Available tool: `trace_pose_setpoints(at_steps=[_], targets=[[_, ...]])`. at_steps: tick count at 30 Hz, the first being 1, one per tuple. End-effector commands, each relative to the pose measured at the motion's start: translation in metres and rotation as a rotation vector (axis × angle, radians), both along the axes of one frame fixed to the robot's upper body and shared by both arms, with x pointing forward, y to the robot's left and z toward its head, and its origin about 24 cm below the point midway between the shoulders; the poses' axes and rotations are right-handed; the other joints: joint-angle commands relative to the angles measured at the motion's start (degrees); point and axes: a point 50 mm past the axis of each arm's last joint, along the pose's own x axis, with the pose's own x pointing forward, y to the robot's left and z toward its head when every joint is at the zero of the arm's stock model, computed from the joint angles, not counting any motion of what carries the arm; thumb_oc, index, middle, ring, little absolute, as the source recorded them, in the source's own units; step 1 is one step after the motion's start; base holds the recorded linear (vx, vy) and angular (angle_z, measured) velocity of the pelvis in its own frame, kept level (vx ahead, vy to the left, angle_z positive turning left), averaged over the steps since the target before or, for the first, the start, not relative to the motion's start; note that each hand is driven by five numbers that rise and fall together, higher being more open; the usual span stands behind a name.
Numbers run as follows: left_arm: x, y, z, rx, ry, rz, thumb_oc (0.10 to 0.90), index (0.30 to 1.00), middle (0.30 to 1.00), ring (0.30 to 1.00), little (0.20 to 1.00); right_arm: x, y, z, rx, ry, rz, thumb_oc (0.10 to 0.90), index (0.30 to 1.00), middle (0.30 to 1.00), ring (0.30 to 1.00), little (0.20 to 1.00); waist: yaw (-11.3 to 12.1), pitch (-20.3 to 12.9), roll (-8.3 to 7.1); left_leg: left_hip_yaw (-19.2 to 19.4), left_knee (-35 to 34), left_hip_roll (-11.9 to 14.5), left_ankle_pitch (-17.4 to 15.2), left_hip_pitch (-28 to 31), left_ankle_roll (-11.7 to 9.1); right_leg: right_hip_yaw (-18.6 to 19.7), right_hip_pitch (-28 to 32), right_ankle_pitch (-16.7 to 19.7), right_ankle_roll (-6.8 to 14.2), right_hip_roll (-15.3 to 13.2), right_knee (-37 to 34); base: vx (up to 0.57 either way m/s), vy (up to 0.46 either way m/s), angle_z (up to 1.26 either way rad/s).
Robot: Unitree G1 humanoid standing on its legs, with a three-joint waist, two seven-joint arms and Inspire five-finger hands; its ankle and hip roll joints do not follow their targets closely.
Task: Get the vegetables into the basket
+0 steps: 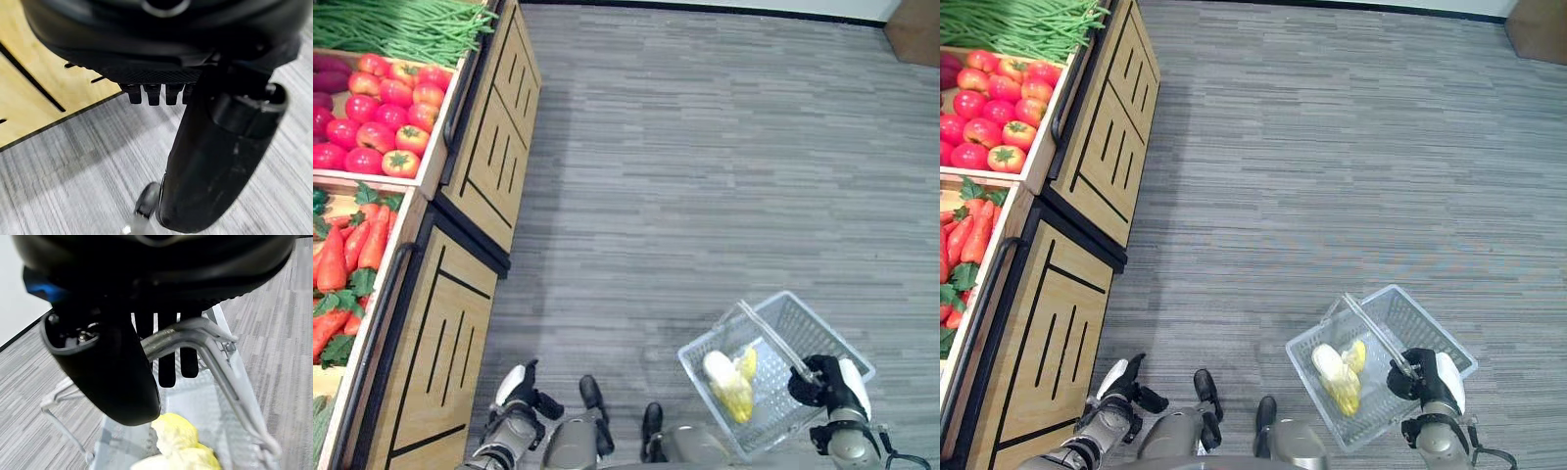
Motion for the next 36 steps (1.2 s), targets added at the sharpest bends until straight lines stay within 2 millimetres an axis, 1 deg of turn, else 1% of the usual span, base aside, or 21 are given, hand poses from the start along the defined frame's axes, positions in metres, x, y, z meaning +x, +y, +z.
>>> trace_pose_setpoints(at_steps=[1,3,14,15,16,18,20,22,23,25,26,27,28,29,30,31,32,33,34,35,36], targets=[[-0.004,0.012,0.002,0.046,-0.012,0.031,0.9,1.0,1.0,1.0,1.0,0.042,-0.016,0.054,-0.119,-0.307,0.018,0.4,0.3,0.3,0.3,0.3,1.9,-0.3,-1.63,0.7,4.9,4.0,-2.5,-0.4,-6.8,1.8,4.4,5.5,8.4,-10.6,-2.2,0.01,0.033,0.04],[-0.007,0.012,0.0,0.05,0.003,0.024,0.9,1.0,1.0,1.0,1.0,0.041,-0.015,0.054,-0.125,-0.304,0.025,0.4,0.3,0.3,0.3,0.3,2.0,-0.3,-1.85,0.9,4.1,3.4,-2.8,0.4,-6.5,1.8,4.2,6.2,8.8,-10.9,-1.9,0.03,0.038,0.06],[-0.018,0.007,-0.006,0.038,0.039,0.005,0.9,1.0,1.0,1.0,1.0,0.04,-0.016,0.052,-0.141,-0.28,0.042,0.4,0.3,0.3,0.3,0.3,2.4,-0.8,-1.98,1.3,3.9,2.4,-3.9,1.6,-6.0,1.8,4.6,8.4,9.8,-11.6,-2.5,0.03,0.017,-0.02],[-0.018,0.007,-0.006,0.035,0.04,0.006,0.9,1.0,1.0,1.0,1.0,0.04,-0.016,0.051,-0.142,-0.273,0.041,0.4,0.3,0.3,0.3,0.3,2.4,-0.9,-1.95,1.3,3.9,2.2,-3.9,1.6,-5.9,1.7,4.6,8.8,10.0,-11.7,-2.5,0.02,0.037,0.0],[-0.02,0.006,-0.007,0.027,0.043,0.008,0.9,1.0,1.0,1.0,1.0,0.043,-0.015,0.051,-0.139,-0.275,0.045,0.4,0.3,0.3,0.3,0.3,2.6,-1.0,-2.08,1.2,3.5,1.5,-4.2,1.8,-5.6,1.9,4.5,10.1,10.4,-12.0,-2.2,0.02,0.038,0.01],[-0.021,0.006,-0.007,0.025,0.044,0.01,0.9,1.0,1.0,1.0,1.0,0.044,-0.015,0.051,-0.139,-0.273,0.049,0.4,0.3,0.3,0.3,0.3,2.6,-1.0,-2.16,1.0,3.2,1.1,-4.5,2.0,-5.2,2.2,4.1,10.9,10.7,-12.3,-1.5,0.02,0.037,0.03],[-0.022,0.008,-0.007,0.024,0.049,0.014,0.9,1.0,1.0,1.0,1.0,0.049,-0.013,0.052,-0.139,-0.278,0.056,0.4,0.3,0.3,0.3,0.3,2.9,-0.8,-2.15,1.1,2.3,0.4,-5.0,3.0,-4.4,3.2,2.7,13.6,11.3,-12.7,1.2,0.02,0.082,0.0],[-0.024,0.009,-0.007,0.017,0.048,0.031,0.9,1.0,1.0,1.0,1.0,0.056,-0.011,0.055,-0.138,-0.288,0.069,0.4,0.3,0.3,0.3,0.3,3.6,-0.2,-1.59,1.4,1.2,-0.2,-5.7,4.7,-3.3,3.5,0.2,16.3,11.5,-13.3,6.7,0.02,0.133,-0.08],[-0.025,0.011,-0.007,0.013,0.047,0.041,0.9,1.0,1.0,1.0,1.0,0.061,-0.009,0.057,-0.139,-0.296,0.084,0.4,0.3,0.3,0.3,0.3,3.7,0.3,-1.03,1.1,1.1,-0.3,-6.0,5.4,-2.8,4.2,-1.4,17.4,11.5,-13.1,11.0,0.04,0.142,-0.17],[-0.026,0.013,-0.007,0.018,0.05,0.048,0.9,1.0,1.0,1.0,1.0,0.063,-0.006,0.057,-0.134,-0.3,0.096,0.4,0.3,0.3,0.3,0.3,3.3,1.2,-0.08,0.3,0.6,-0.2,-6.6,7.2,-2.4,5.6,-3.8,17.6,10.7,-12.2,15.4,0.08,0.117,-0.17],[-0.026,0.015,-0.006,0.022,0.049,0.054,0.9,1.0,1.0,1.0,1.0,0.065,-0.004,0.058,-0.133,-0.305,0.106,0.4,0.3,0.3,0.3,0.3,2.6,1.7,0.47,-0.3,0.3,-0.1,-6.9,8.3,-2.4,6.8,-6.4,16.8,10.1,-11.0,17.4,0.11,0.079,0.03],[-0.025,0.016,-0.006,0.023,0.043,0.058,0.9,1.0,1.0,1.0,1.0,0.067,-0.002,0.059,-0.131,-0.312,0.117,0.4,0.3,0.3,0.3,0.3,2.2,2.0,0.74,-0.5,0.1,-0.1,-7.1,9.0,-2.4,6.9,-8.3,15.9,9.6,-10.3,17.9,0.12,0.052,0.12],[-0.024,0.017,-0.005,0.024,0.039,0.069,0.9,1.0,1.0,1.0,1.0,0.068,0.0,0.06,-0.13,-0.318,0.131,0.4,0.3,0.3,0.3,0.3,1.7,2.5,1.13,-0.8,-0.1,-0.1,-7.3,9.9,-2.7,6.7,-10.8,14.3,8.9,-9.5,17.5,0.09,0.027,0.37],[-0.024,0.017,-0.005,0.023,0.039,0.069,0.9,1.0,1.0,1.0,1.0,0.069,0.0,0.06,-0.13,-0.319,0.131,0.4,0.3,0.3,0.3,0.3,1.7,2.5,1.1,-0.8,-0.1,-0.1,-7.3,9.9,-2.7,6.6,-10.8,14.2,8.9,-9.5,17.6,0.15,-0.038,0.29],[-0.023,0.019,-0.004,0.028,0.037,0.076,0.9,1.0,1.0,1.0,1.0,0.071,0.001,0.062,-0.133,-0.332,0.136,0.4,0.3,0.3,0.3,0.3,1.2,3.1,1.11,-1.8,-0.1,-0.3,-7.8,11.2,-3.3,6.1,-12.8,12.8,8.5,-9.0,13.8,0.16,-0.084,0.36],[-0.021,0.019,-0.004,0.028,0.032,0.078,0.9,1.0,1.0,1.0,1.0,0.071,0.001,0.064,-0.135,-0.338,0.138,0.4,0.3,0.3,0.3,0.3,0.9,3.3,0.99,-2.4,0.0,-0.2,-8.0,11.3,-3.7,6.1,-13.3,12.9,8.6,-8.7,10.9,0.24,-0.121,0.21],[-0.021,0.019,-0.003,0.026,0.028,0.081,0.9,1.0,1.0,1.0,1.0,0.071,0.001,0.064,-0.135,-0.345,0.137,0.4,0.3,0.3,0.3,0.3,0.2,3.6,0.71,-3.3,0.1,-0.6,-8.7,12.2,-4.1,6.8,-13.9,12.4,8.9,-8.4,7.0,0.21,-0.106,0.64],[-0.021,0.019,-0.003,0.026,0.028,0.084,0.9,1.0,1.0,1.0,1.0,0.071,0.001,0.065,-0.139,-0.349,0.138,0.4,0.3,0.3,0.3,0.3,-0.3,3.5,0.51,-3.9,0.1,-0.7,-9.1,12.7,-4.6,7.8,-14.2,13.0,9.2,-7.9,3.5,0.33,-0.138,0.74],[-0.022,0.019,-0.004,0.025,0.035,0.083,0.9,1.0,1.0,1.0,1.0,0.069,0.0,0.065,-0.142,-0.348,0.138,0.4,0.3,0.3,0.3,0.3,-1.3,3.5,0.14,-5.4,0.5,-1.4,-10.1,14.0,-5.1,10.5,-15.5,13.9,9.9,-6.8,-1.0,0.25,-0.097,0.86],[-0.022,0.019,-0.004,0.025,0.035,0.083,0.9,1.0,1.0,1.0,1.0,0.069,0.0,0.065,-0.142,-0.347,0.138,0.4,0.3,0.3,0.3,0.3,-1.5,3.6,0.29,-5.6,0.7,-1.2,-10.2,14.1,-5.1,10.2,-15.2,13.9,9.9,-6.8,-1.2,0.27,-0.105,0.56],[-0.023,0.018,-0.005,0.021,0.038,0.083,0.9,1.0,1.0,1.0,1.0,0.067,-0.002,0.065,-0.147,-0.34,0.132,0.4,0.3,0.3,0.3,0.3,-1.9,3.5,0.12,-6.5,0.8,-1.7,-10.8,14.8,-5.2,11.9,-15.9,14.5,10.1,-6.3,-2.9,0.18,-0.069,0.57]])
